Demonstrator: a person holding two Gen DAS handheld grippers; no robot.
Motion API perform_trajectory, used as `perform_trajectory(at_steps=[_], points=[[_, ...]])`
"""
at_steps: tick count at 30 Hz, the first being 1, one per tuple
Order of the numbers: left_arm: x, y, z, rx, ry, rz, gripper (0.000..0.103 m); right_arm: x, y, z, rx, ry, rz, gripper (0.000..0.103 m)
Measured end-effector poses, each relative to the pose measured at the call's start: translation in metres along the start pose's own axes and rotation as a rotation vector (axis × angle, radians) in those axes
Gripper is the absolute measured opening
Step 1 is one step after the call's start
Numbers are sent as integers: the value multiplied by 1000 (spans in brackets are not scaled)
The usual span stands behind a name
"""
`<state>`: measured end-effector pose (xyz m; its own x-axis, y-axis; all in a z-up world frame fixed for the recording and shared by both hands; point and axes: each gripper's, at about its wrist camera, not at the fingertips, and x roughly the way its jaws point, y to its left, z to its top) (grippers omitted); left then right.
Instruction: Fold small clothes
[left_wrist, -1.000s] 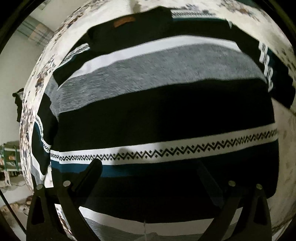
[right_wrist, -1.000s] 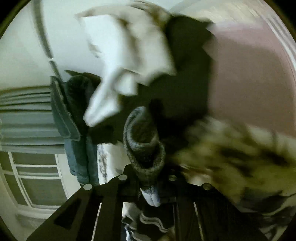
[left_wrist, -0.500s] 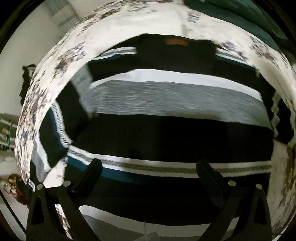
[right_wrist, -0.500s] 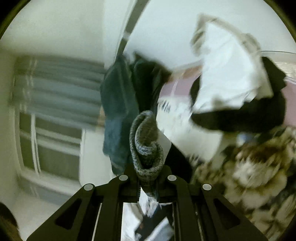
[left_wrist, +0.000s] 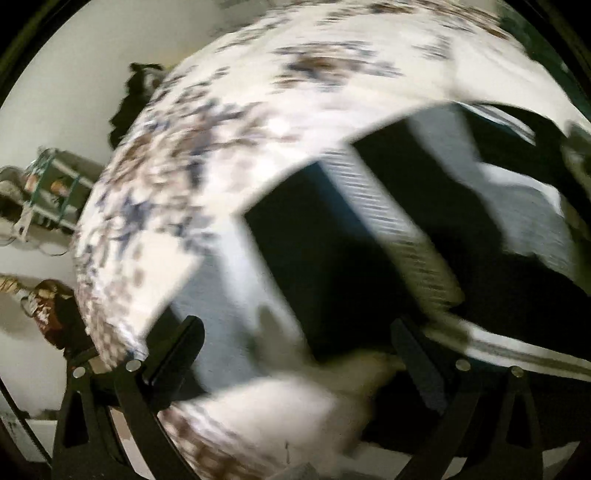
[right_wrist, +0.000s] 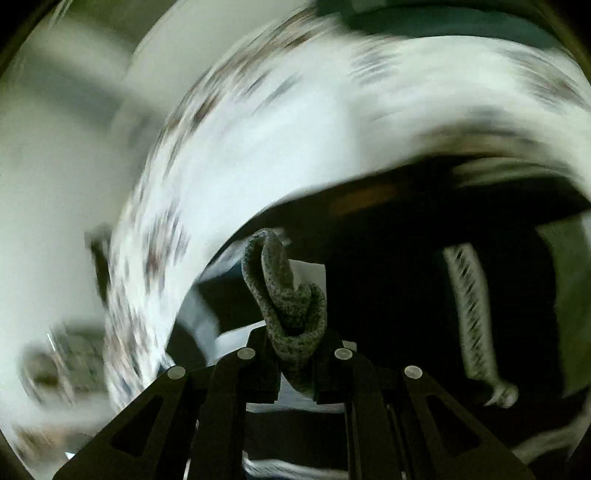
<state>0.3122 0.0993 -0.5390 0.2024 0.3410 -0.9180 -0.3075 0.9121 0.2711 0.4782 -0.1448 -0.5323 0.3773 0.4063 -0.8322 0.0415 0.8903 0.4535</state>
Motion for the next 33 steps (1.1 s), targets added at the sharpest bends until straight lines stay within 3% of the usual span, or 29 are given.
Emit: perform_trajectory(at_steps=[4,8,10,12,14,21,24,26,28,30,32,33], points=[[20,59,1,-57,4,46,103,71,68,-19,-113,83,-74,11],[39,104,-3,-123,38,36,103,95,79,-34,-142,149,-184,13],[43,122,-6,-151,58,6,103,84,69,-34,-111,180,-137,19],[45,145,-12,-195,76,-52,103,59,54,-37,-41,209,-38,58],[48,163,-22,-233,107,-97,103,23,33,-45,49,187,20,69],[97,229,-75,-485,279,-325,103,-51,-52,-108,289,149,-132,74],[121,233,-87,-568,326,-411,103,-50,-80,-135,373,182,-177,74],[125,228,-84,-591,304,-425,103,-47,-90,-149,403,211,-191,74],[119,221,-76,-585,250,-418,85,-39,-89,-157,389,230,-202,74],[110,217,-65,-571,220,-367,18,-33,-80,-159,351,245,-206,74],[99,226,-55,-590,187,-366,7,-30,-66,-157,311,248,-203,74],[89,236,-47,-619,150,-378,6,-28,-58,-154,292,247,-192,74]])
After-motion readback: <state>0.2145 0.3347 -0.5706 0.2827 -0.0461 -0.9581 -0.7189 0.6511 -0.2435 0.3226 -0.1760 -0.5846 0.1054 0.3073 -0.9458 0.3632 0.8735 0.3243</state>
